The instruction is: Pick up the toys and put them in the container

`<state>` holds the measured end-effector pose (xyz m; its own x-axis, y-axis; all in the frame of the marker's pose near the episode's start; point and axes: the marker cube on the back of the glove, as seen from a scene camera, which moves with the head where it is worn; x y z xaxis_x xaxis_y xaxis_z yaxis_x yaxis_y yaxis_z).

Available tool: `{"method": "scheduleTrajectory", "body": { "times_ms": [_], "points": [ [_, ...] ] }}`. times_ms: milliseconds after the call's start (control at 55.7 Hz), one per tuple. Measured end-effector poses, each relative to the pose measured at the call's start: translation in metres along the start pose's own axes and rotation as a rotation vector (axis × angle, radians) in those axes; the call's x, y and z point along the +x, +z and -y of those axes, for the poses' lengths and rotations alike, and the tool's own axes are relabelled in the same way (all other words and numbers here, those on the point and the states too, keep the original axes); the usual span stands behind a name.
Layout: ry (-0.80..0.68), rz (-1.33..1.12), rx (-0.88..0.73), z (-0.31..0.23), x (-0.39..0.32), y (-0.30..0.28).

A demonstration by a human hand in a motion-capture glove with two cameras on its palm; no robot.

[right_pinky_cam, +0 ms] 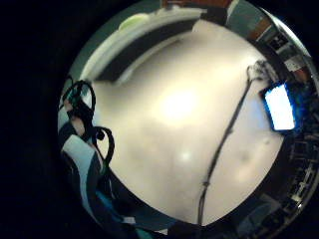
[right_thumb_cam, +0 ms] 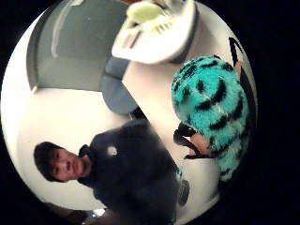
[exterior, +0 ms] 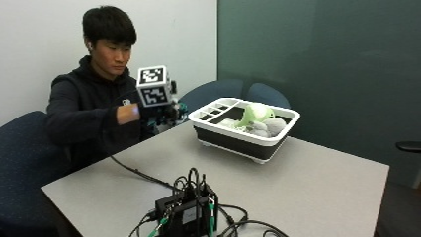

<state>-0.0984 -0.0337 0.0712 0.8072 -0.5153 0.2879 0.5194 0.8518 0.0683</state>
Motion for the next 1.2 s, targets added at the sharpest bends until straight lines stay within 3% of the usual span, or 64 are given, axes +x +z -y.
{"method": "scheduleTrajectory", "body": {
  "times_ms": [144, 269, 413, 520, 736, 969, 1077, 1202],
  "points": [
    [-0.033, 0.005, 0.217, 0.073, -0.016, -0.057],
    [-0.070, 0.006, 0.340, 0.139, -0.044, -0.043],
    [-0.006, -0.105, 0.227, 0.173, -0.045, 0.000],
    [0.047, -0.044, 0.124, 0.173, -0.039, 0.021],
    [0.041, 0.035, 0.143, 0.136, -0.034, -0.004],
    [-0.013, -0.016, 0.281, 0.029, -0.018, -0.081],
    [-0.022, -0.017, 0.366, -0.029, 0.018, -0.075],
    [0.094, 0.005, 0.403, -0.084, 0.075, -0.042]
  ]
}}
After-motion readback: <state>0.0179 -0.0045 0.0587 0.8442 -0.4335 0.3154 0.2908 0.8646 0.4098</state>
